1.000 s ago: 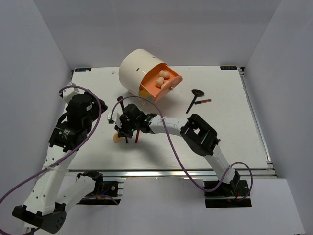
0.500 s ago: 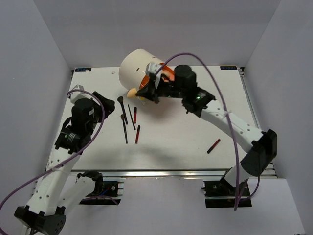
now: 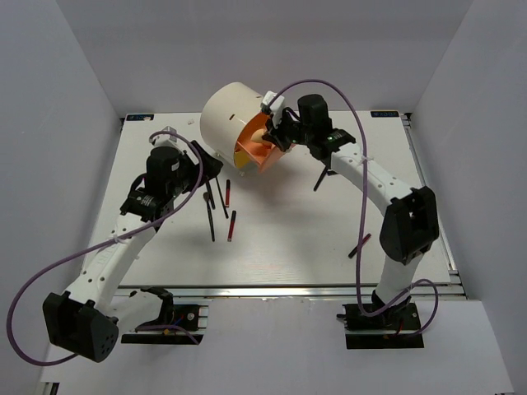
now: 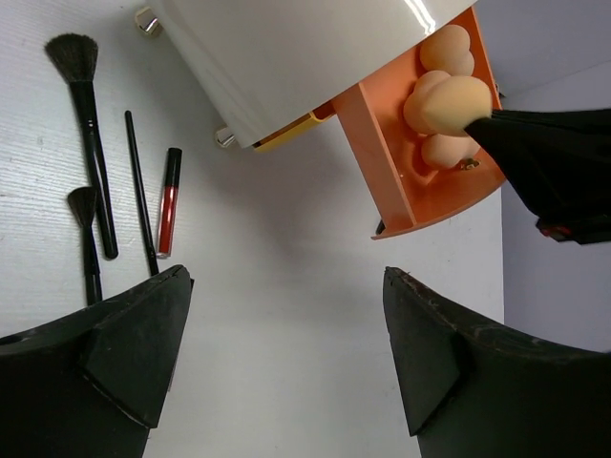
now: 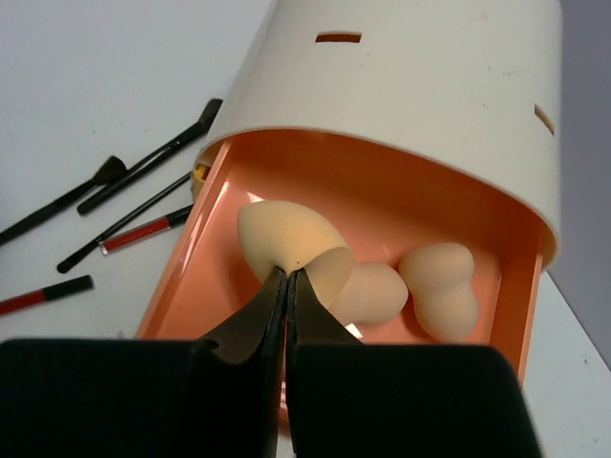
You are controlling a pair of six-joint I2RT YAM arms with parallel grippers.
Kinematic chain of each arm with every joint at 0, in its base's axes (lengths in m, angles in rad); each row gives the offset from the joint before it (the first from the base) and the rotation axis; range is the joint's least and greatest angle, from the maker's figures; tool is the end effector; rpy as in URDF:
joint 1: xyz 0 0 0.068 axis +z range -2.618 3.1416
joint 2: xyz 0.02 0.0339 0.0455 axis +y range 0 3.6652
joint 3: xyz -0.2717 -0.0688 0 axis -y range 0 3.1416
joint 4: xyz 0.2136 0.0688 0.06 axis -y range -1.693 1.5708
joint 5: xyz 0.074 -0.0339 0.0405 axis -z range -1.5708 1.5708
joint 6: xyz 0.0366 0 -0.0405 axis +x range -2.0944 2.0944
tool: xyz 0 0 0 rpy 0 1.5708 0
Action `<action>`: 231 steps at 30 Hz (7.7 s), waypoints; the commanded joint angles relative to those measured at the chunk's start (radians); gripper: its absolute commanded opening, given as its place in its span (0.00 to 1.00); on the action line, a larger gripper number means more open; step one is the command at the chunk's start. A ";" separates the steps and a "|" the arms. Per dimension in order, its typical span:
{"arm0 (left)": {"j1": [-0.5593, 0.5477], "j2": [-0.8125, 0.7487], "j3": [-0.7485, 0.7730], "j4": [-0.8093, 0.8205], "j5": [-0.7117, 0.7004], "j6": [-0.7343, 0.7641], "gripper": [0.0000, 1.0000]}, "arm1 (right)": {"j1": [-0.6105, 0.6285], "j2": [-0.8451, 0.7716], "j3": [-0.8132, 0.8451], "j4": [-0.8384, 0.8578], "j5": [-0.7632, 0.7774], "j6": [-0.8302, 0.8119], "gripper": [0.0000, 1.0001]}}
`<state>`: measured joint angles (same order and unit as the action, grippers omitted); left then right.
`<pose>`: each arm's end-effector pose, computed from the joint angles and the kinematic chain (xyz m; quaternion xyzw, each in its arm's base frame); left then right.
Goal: Organize the makeup
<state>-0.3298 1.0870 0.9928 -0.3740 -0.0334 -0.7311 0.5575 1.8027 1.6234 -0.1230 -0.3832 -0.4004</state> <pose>0.1996 -0.0670 0.3438 -0.1783 0.8329 -0.2527 0.4589 0.3376 0.2266 0.3667 -0.4646 0.6498 0.1986 0.5679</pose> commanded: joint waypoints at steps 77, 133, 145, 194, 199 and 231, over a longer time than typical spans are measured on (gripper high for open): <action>0.233 1.004 1.072 -0.048 0.382 0.091 0.65 | -0.102 0.110 0.102 -0.195 -0.123 -0.853 0.00; 0.268 0.950 0.988 0.007 0.380 0.021 0.69 | -0.120 0.305 0.052 0.270 -0.092 0.587 0.64; 0.268 0.936 0.955 0.000 0.375 0.022 0.69 | -0.116 0.354 0.095 0.350 -0.045 0.666 0.58; 0.308 0.877 0.928 0.067 0.360 0.016 0.74 | -0.215 0.064 -0.273 0.352 -0.137 0.549 0.71; 0.308 0.792 0.859 0.130 0.322 -0.001 0.75 | -0.225 0.017 -0.304 0.313 -0.137 0.496 0.75; -0.037 0.372 0.021 -0.221 -0.166 0.128 0.60 | -0.380 -0.457 -0.697 0.019 -0.089 0.110 0.38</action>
<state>-0.3611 1.4517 1.0367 -0.5369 -0.0933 -0.5941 0.1928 1.3773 0.9325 -0.1017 -0.4808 -0.2737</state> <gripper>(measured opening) 0.604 0.373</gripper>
